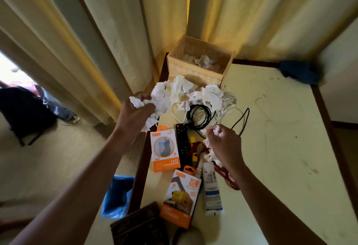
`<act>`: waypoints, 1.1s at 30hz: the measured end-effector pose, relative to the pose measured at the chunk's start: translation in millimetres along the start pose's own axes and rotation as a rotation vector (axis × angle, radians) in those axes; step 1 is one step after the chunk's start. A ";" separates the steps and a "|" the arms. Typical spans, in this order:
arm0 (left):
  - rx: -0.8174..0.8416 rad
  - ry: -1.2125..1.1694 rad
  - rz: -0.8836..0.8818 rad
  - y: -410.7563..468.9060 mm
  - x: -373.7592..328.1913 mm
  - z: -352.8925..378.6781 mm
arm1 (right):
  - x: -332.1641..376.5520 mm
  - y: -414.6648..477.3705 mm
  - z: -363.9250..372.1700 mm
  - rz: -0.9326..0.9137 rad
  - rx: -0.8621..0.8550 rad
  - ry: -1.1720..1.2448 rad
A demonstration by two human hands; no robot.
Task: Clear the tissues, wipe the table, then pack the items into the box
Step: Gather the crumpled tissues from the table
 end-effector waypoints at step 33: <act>0.035 -0.376 -0.079 -212.0 -13.2 -268.6 | 208.3 -280.7 -12.5 0.144 0.161 0.823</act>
Point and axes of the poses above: each hand's wrist, its own y-axis towards the middle knuckle, its own z-axis out of the palm, x = y × z, the point moved 4 cm from there along y, towards the middle knuckle, and after that the axes turned 4 degrees about z, right-handed, at the moved point
